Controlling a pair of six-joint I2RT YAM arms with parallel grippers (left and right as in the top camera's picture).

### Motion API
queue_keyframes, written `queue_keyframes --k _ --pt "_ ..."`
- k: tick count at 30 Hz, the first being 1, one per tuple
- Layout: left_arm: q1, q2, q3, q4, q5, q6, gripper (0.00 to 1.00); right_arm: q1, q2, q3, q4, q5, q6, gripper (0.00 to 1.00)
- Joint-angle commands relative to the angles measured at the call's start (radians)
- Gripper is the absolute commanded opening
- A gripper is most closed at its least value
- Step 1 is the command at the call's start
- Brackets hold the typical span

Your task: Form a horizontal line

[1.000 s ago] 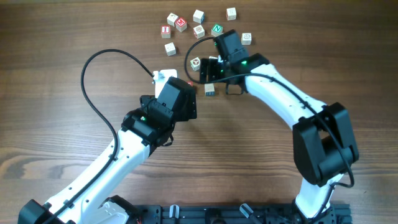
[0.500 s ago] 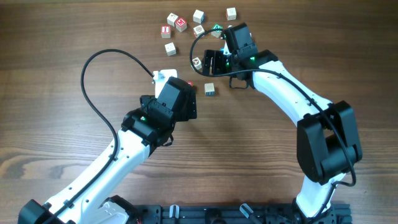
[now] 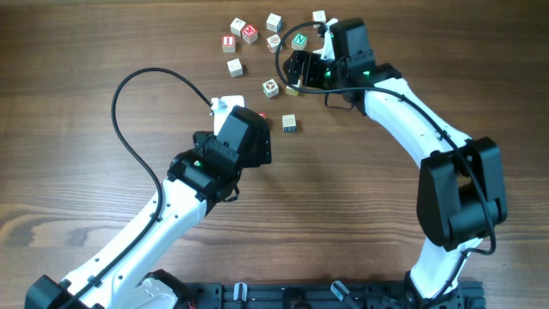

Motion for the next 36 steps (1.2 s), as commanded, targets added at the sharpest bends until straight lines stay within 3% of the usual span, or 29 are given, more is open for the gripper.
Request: queue_keyframes --k 1,26,36 --pt "-0.001 -0.016 -0.003 0.000 -0.017 -0.006 1.00 -0.009 -0.016 0.018 0.040 -0.027 -0.023 1.00" --pt "-0.001 -0.016 -0.003 0.000 -0.017 -0.006 1.00 -0.034 0.082 0.020 0.345 0.089 -0.022 1.00" --pt "-0.001 -0.016 -0.003 0.000 -0.017 -0.006 1.00 -0.034 0.196 0.103 0.364 0.089 -0.014 1.00"
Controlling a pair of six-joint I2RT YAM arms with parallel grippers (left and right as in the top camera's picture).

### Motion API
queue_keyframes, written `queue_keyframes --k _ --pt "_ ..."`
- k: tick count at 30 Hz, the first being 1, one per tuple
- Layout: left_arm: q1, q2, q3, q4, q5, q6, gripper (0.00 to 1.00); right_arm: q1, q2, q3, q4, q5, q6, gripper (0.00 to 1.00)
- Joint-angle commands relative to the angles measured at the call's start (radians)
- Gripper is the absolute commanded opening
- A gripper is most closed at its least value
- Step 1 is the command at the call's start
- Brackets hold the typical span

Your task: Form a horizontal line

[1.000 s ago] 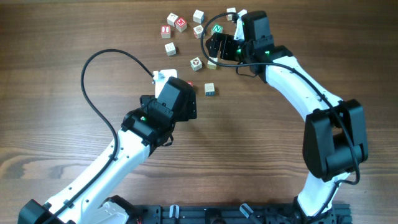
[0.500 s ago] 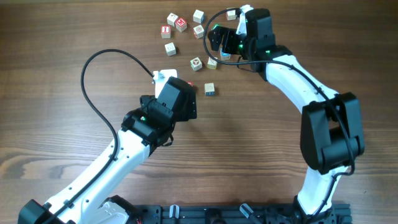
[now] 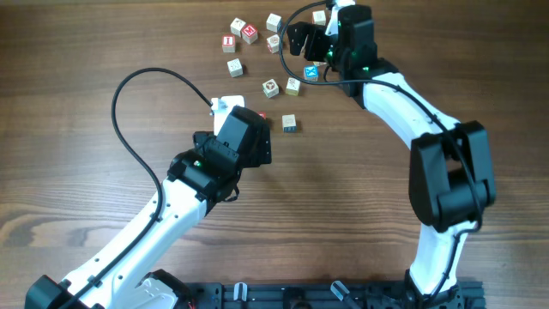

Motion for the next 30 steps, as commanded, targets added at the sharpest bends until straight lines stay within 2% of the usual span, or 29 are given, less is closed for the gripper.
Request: queue_keyframes --k 1,25,30 --pt "-0.001 -0.016 -0.003 0.000 -0.017 -0.006 1.00 0.000 0.076 0.051 0.003 0.019 0.010 1.00" --pt "-0.001 -0.016 -0.003 0.000 -0.017 -0.006 1.00 -0.005 0.236 0.060 0.052 0.039 0.004 1.00" --pt "-0.001 -0.016 -0.003 0.000 -0.017 -0.006 1.00 -0.006 0.237 0.067 0.039 0.095 0.002 1.00"
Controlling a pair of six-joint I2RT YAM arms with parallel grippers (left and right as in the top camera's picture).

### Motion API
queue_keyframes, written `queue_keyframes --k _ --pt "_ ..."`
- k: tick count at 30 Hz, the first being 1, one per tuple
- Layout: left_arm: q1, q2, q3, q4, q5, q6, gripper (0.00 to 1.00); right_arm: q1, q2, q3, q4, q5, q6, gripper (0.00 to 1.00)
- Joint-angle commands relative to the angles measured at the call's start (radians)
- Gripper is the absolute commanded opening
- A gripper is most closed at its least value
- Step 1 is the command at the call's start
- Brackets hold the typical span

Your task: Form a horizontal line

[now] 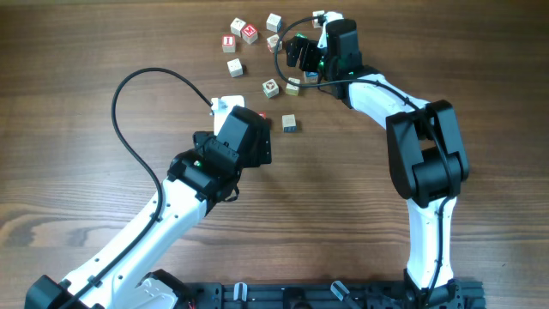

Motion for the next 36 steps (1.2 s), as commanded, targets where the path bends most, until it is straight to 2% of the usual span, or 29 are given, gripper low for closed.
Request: queue_keyframes --k 1,11,15,24,27,30,34,36 --pt "-0.001 -0.016 -0.003 0.000 -0.017 -0.006 1.00 -0.007 0.043 0.026 -0.031 0.078 0.001 1.00" --pt "-0.001 -0.016 -0.003 0.000 -0.017 -0.006 1.00 -0.008 0.043 0.142 -0.154 0.061 -0.088 1.00" --pt "-0.001 -0.016 -0.003 0.000 -0.017 -0.006 1.00 -0.012 0.048 0.146 -0.211 0.139 -0.106 1.00" --pt "-0.001 -0.016 -0.003 0.000 -0.017 -0.006 1.00 -0.018 0.111 0.146 -0.234 0.145 -0.121 0.99" --pt "-0.001 -0.016 -0.003 0.000 -0.017 -0.006 1.00 -0.026 0.122 0.146 -0.240 0.135 -0.097 0.94" --pt "-0.001 -0.016 -0.003 0.000 -0.017 -0.006 1.00 -0.036 0.122 0.147 -0.234 0.105 -0.071 0.85" --pt "-0.001 -0.016 -0.003 0.000 -0.017 -0.006 1.00 -0.045 0.122 0.146 -0.236 0.102 -0.045 0.60" --pt "-0.001 -0.016 -0.003 0.000 -0.017 -0.006 1.00 -0.046 0.122 0.147 -0.235 0.102 -0.045 0.51"
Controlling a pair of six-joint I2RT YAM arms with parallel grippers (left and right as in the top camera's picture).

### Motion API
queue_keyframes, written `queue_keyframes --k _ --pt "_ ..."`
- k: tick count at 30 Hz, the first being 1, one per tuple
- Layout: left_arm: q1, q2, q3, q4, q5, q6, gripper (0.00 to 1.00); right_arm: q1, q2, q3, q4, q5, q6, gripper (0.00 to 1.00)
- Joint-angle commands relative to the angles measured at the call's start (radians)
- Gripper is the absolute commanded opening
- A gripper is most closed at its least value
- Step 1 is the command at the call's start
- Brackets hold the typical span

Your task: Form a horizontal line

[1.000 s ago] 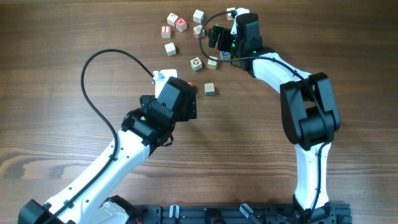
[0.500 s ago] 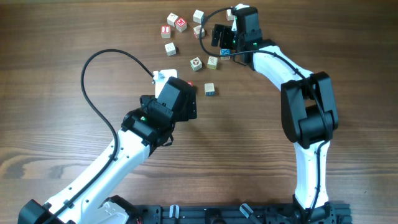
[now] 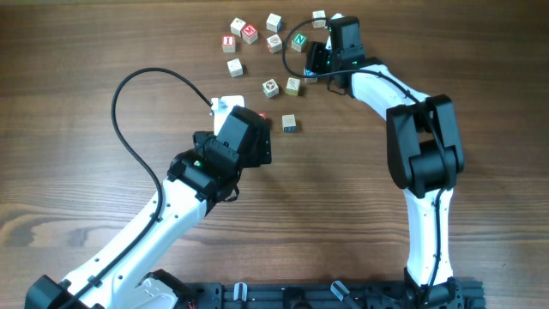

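Note:
Several small lettered wooden cubes lie scattered at the far middle of the table in the overhead view. A green-lettered cube (image 3: 299, 39) sits just left of my right gripper (image 3: 314, 58), whose fingers point left; how wide they stand does not show. Two cubes (image 3: 270, 87) (image 3: 293, 85) lie side by side in front of it, and a single cube (image 3: 290, 124) lies nearer. My left gripper (image 3: 226, 105) is mostly hidden under its wrist housing, left of that single cube. A loose cluster with a red-faced cube (image 3: 250, 33) lies further left.
A black cable (image 3: 129, 129) loops from the left arm over the table's left half. The right arm's white links (image 3: 403, 94) reach in from the right. A small cube (image 3: 319, 15) lies just behind the right gripper.
My right gripper has shifted a little to the right, uncovering the green-lettered cube. The blue-faced cube seen below it before no longer shows. The left arm has not moved.
At first my right gripper sat over the spot beside the red-marked cube. Then it was further back, with a plain cube and a blue-faced cube showing there. It stayed near the green-lettered cube, covering it, and now stands just right of it. The left arm stayed still.

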Motion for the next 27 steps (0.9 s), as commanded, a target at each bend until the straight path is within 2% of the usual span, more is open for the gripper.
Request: queue_keyframes --k 1,3,6,15,23,27 --pt "-0.001 -0.016 -0.003 0.000 -0.017 -0.006 1.00 -0.008 0.037 0.013 -0.001 -0.015 0.017 0.45" --pt "-0.001 -0.016 -0.003 0.000 -0.017 -0.006 1.00 -0.008 0.037 0.013 -0.002 -0.023 0.017 0.38" --pt "-0.001 -0.016 -0.003 0.000 -0.017 -0.006 1.00 -0.008 0.029 0.016 -0.014 -0.046 0.017 0.34" --pt "-0.001 -0.016 -0.003 0.000 -0.017 -0.006 1.00 -0.008 -0.096 0.023 -0.114 -0.047 0.008 0.31" --pt "-0.001 -0.016 -0.003 0.000 -0.017 -0.006 1.00 -0.008 -0.297 0.023 -0.378 -0.047 -0.017 0.28" --pt "-0.001 -0.016 -0.003 0.000 -0.017 -0.006 1.00 -0.008 -0.340 0.023 -0.536 -0.048 -0.017 0.26"
